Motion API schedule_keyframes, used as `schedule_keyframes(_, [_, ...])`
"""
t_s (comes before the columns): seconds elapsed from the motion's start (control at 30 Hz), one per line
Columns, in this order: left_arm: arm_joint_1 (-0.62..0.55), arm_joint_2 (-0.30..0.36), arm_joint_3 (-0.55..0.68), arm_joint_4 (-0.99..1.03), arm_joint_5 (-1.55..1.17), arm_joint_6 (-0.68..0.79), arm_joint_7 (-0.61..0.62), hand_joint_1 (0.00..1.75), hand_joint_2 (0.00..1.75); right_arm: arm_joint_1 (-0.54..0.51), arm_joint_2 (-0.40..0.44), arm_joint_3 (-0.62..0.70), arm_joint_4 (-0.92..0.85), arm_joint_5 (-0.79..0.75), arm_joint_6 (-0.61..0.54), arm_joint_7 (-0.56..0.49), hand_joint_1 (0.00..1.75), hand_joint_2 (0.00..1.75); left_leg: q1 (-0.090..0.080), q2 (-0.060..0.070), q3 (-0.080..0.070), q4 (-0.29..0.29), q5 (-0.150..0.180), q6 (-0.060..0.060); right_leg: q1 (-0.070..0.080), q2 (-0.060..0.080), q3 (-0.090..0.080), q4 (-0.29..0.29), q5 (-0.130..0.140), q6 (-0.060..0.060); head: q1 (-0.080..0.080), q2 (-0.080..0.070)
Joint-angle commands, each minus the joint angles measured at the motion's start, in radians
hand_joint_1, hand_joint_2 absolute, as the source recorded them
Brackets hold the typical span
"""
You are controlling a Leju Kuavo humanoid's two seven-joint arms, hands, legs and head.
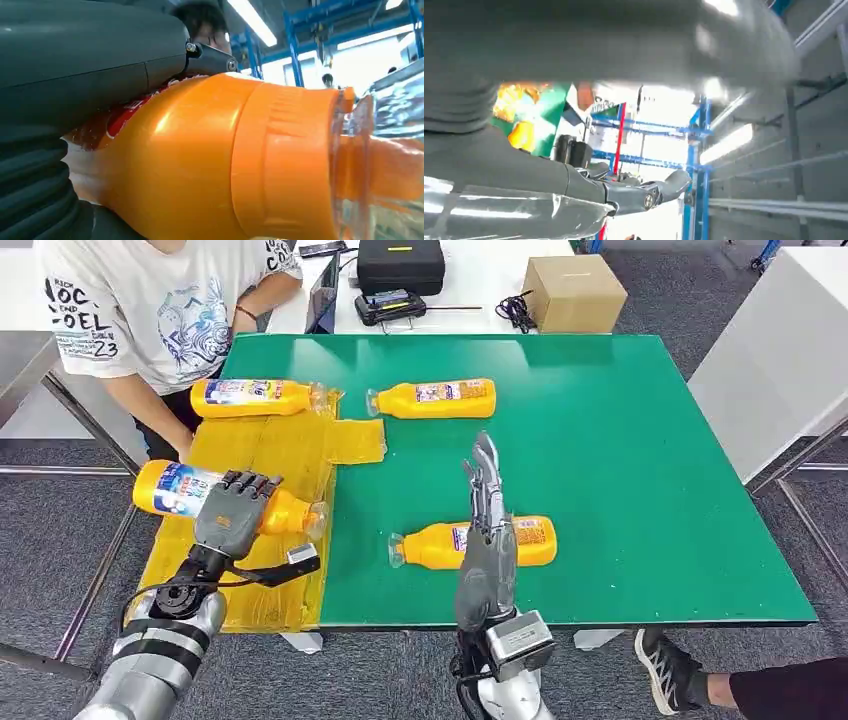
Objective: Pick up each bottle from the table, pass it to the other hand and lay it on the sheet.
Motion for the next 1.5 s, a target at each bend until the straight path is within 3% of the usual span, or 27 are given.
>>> schedule_keyframes(0.03, [-0.119, 0.012, 0.024, 0.288, 0.135, -0.067, -0.073, 1.75, 1.75, -0.007, -0.025, -0.001, 0.068, -0.015, 0.020, -0.001, 0.00, 1.75, 0.003, 0.001, 0.005, 0.000, -0.002, -0.003, 0.003, 0.000, 0.006, -0.001, -0.001, -0.003, -0.001, 0.000])
schedule_keyframes(0.77, [-0.102, 0.013, -0.026, 0.369, 0.083, -0.166, 0.000, 1.75, 1.75, -0.005, -0.014, -0.004, 0.122, -0.043, 0.058, 0.025, 0.00, 1.75, 0.003, 0.002, 0.006, -0.001, -0.002, -0.003, 0.003, 0.001, 0.006, -0.002, -0.001, -0.003, 0.000, 0.000])
schedule_keyframes(0.8, [-0.100, 0.011, -0.030, 0.375, 0.075, -0.176, 0.015, 1.48, 1.75, -0.003, -0.014, -0.009, 0.123, -0.044, 0.058, 0.025, 0.00, 1.75, 0.003, 0.001, 0.005, -0.001, -0.002, -0.002, 0.003, 0.001, 0.005, -0.002, -0.001, -0.003, 0.000, 0.000])
schedule_keyframes(0.83, [-0.102, 0.006, -0.040, 0.387, 0.061, -0.207, 0.027, 0.05, 1.75, -0.002, -0.013, -0.014, 0.124, -0.047, 0.062, 0.028, 0.00, 1.75, 0.002, 0.001, 0.005, -0.001, -0.002, -0.002, 0.002, 0.000, 0.005, -0.001, -0.001, -0.002, -0.001, 0.000])
schedule_keyframes(1.17, [-0.091, 0.003, 0.007, 0.437, 0.179, -0.483, -0.034, 0.00, 1.75, 0.010, 0.016, -0.054, 0.118, -0.062, 0.112, 0.063, 0.00, 1.75, 0.001, 0.003, 0.014, -0.003, -0.001, -0.002, 0.001, 0.004, 0.012, -0.002, 0.000, -0.002, 0.000, 0.000])
schedule_keyframes(1.5, [-0.086, 0.005, 0.010, 0.432, 0.189, -0.488, -0.043, 0.00, 1.75, 0.011, 0.019, -0.056, 0.119, -0.060, 0.114, 0.064, 0.00, 1.75, 0.001, 0.003, 0.021, -0.003, -0.001, -0.002, 0.001, 0.003, 0.021, -0.003, 0.000, -0.003, -0.001, 0.000])
